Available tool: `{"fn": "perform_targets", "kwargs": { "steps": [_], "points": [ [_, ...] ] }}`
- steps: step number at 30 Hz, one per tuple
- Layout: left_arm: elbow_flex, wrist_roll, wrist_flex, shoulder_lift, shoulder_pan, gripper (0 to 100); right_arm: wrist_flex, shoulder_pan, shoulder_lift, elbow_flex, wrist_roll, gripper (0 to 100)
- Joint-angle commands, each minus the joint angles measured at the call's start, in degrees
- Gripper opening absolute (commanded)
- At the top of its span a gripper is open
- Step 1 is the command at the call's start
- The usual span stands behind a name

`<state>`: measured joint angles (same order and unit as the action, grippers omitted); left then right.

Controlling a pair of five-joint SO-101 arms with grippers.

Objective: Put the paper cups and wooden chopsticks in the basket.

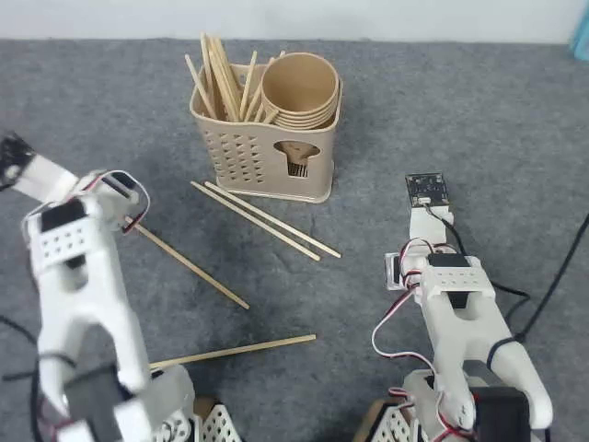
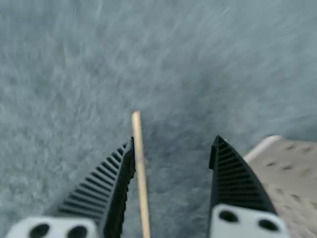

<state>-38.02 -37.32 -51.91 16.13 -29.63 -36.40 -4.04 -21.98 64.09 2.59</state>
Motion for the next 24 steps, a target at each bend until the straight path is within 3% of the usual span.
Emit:
{"fn": "perform_targets", "kwargs": {
  "steps": [1, 10, 17, 19, 22, 24],
  "points": [
    [7.16, -1.58, 1.58, -12.48, -0.26, 24, 0.75, -0.22, -2.42, 0.00, 0.35, 0.9],
    [20.88, -2.55, 1.49, -33.58, -0.35, 24, 0.75, -0.22, -2.42, 0.00, 0.26, 0.9],
    [26.15, -2.55, -0.88, -39.65, -0.35, 23, 0.75, -0.22, -2.42, 0.00, 0.26, 0.9],
    [26.42, -2.37, -1.41, -39.65, -0.26, 19, 0.75, -0.22, -2.42, 0.00, 0.26, 0.9],
    [26.51, -2.29, -1.32, -39.47, -0.18, 3, 0.75, -0.22, -2.42, 0.00, 0.26, 0.9],
    [26.59, -2.29, -1.41, -39.38, -0.18, 2, 0.75, -0.22, -2.42, 0.00, 0.26, 0.9]
  ]
}}
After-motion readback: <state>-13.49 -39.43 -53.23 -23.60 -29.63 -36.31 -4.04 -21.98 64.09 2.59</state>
